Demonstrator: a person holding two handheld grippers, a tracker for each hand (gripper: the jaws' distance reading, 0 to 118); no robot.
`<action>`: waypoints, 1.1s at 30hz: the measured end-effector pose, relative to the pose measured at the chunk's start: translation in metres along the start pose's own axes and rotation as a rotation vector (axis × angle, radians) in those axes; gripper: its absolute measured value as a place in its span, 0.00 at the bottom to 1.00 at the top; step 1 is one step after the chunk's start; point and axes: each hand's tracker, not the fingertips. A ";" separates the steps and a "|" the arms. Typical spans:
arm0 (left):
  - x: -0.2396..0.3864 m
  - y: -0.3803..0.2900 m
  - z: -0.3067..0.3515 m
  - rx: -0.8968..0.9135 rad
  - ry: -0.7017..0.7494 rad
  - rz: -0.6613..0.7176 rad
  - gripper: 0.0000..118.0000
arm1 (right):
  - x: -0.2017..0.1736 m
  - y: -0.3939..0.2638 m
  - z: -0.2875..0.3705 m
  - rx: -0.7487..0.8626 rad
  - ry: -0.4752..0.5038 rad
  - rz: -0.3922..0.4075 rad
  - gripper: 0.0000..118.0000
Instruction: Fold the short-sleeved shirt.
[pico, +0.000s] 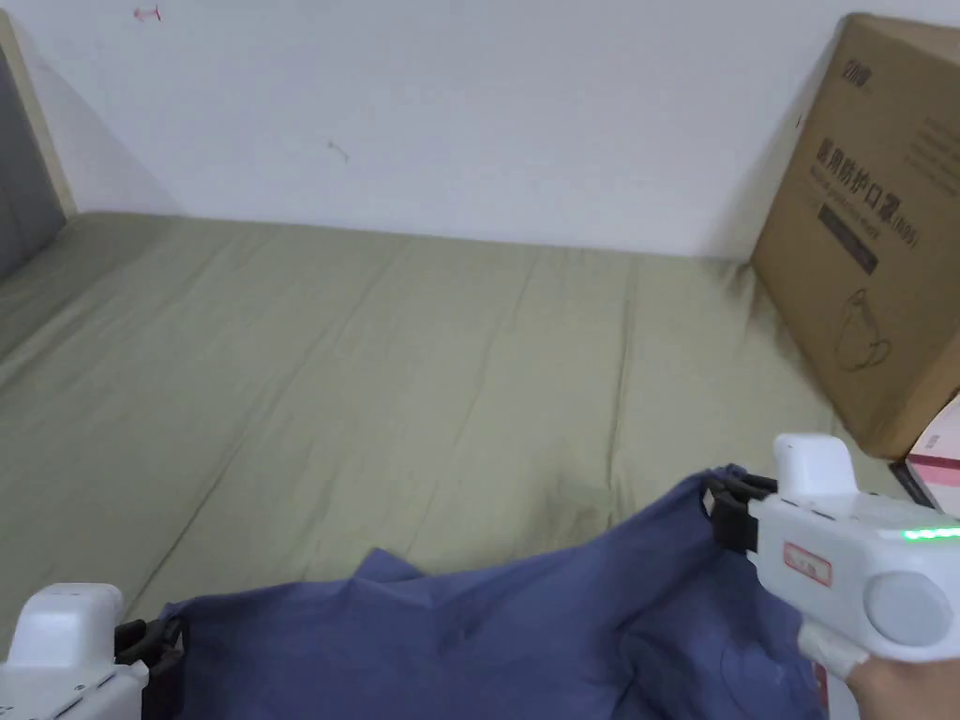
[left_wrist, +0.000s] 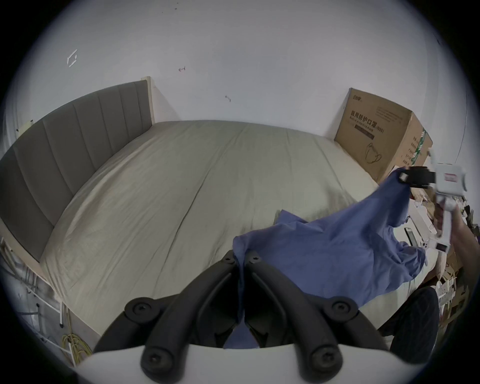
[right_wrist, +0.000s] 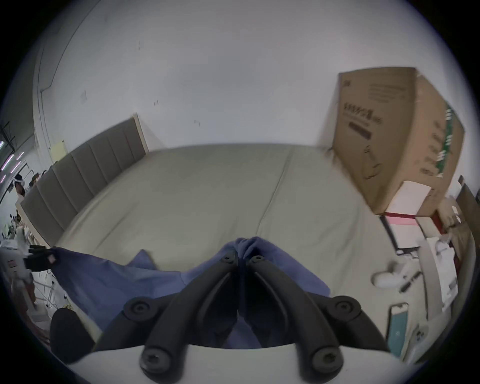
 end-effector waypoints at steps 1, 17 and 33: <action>-0.001 0.001 0.005 0.013 -0.006 -0.001 0.01 | -0.001 -0.001 0.018 0.011 -0.016 0.005 0.03; 0.023 0.206 0.084 0.365 -0.161 -0.062 0.01 | 0.032 0.173 0.197 0.389 -0.055 -0.007 0.03; 0.025 0.425 0.061 0.593 0.014 -0.057 0.01 | 0.061 0.381 0.174 0.560 -0.104 -0.015 0.03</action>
